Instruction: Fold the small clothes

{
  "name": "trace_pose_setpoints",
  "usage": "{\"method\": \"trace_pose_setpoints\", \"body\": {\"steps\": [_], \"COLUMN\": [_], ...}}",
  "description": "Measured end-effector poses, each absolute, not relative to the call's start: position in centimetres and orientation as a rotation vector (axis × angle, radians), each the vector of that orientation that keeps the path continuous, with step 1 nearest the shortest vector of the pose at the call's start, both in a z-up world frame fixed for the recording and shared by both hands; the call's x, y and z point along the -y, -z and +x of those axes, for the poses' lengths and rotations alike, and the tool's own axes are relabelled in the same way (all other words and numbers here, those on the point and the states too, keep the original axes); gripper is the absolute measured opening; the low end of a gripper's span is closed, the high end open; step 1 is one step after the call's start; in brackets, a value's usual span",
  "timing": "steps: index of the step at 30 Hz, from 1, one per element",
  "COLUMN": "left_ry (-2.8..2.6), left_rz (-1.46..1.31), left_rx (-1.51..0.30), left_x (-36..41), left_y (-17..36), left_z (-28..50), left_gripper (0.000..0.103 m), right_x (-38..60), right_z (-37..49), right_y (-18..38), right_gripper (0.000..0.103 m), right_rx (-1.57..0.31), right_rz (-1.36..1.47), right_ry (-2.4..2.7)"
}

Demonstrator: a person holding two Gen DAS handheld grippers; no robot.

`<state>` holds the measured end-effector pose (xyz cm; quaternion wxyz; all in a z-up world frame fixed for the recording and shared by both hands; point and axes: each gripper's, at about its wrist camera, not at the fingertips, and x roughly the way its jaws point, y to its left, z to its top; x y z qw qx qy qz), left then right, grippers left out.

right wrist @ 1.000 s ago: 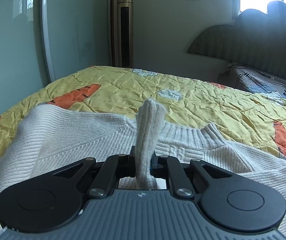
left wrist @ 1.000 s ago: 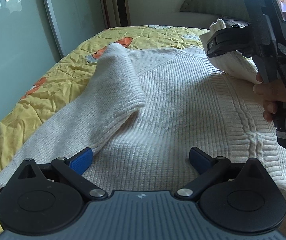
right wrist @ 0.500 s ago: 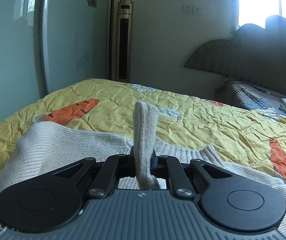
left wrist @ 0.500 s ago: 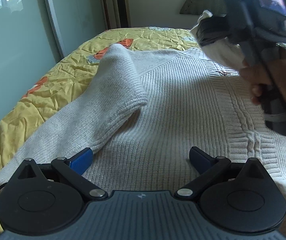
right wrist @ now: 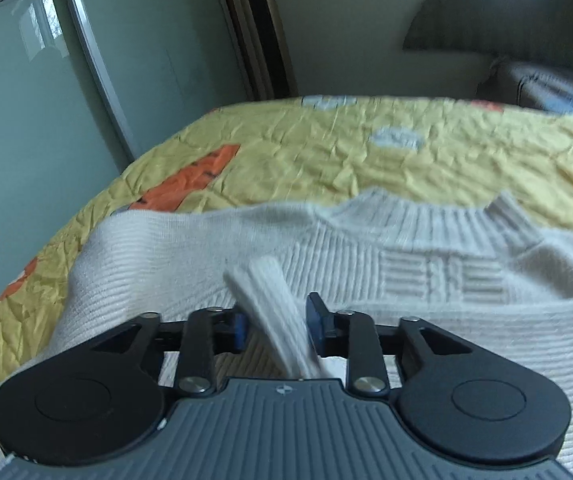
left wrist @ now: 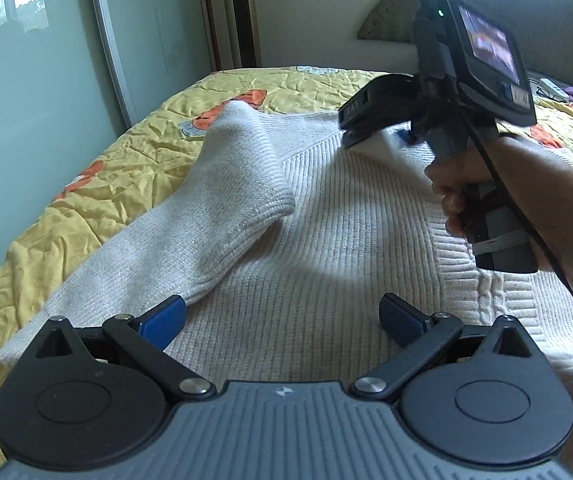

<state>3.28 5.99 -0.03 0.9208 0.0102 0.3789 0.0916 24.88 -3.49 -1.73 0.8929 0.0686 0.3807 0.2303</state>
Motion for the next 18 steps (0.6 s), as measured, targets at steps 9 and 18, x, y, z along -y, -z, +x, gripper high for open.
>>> {"method": "trace_pose_setpoints", "body": {"steps": [9, 18], "left_ry": [-0.189, -0.191], "left_rz": [-0.029, -0.009], "left_rx": [-0.771, -0.766], "left_x": [-6.8, -7.1], "left_y": [-0.5, -0.8], "left_z": [2.4, 1.6], "left_gripper": [0.103, 0.103], "right_x": [6.1, 0.4], "right_z": [22.4, 19.3], "right_y": [-1.4, 2.0], "right_gripper": [0.061, 0.062], "right_rx": [-0.735, -0.698], "right_rz": [0.19, -0.322], "right_ry": [-0.536, -0.558]}}
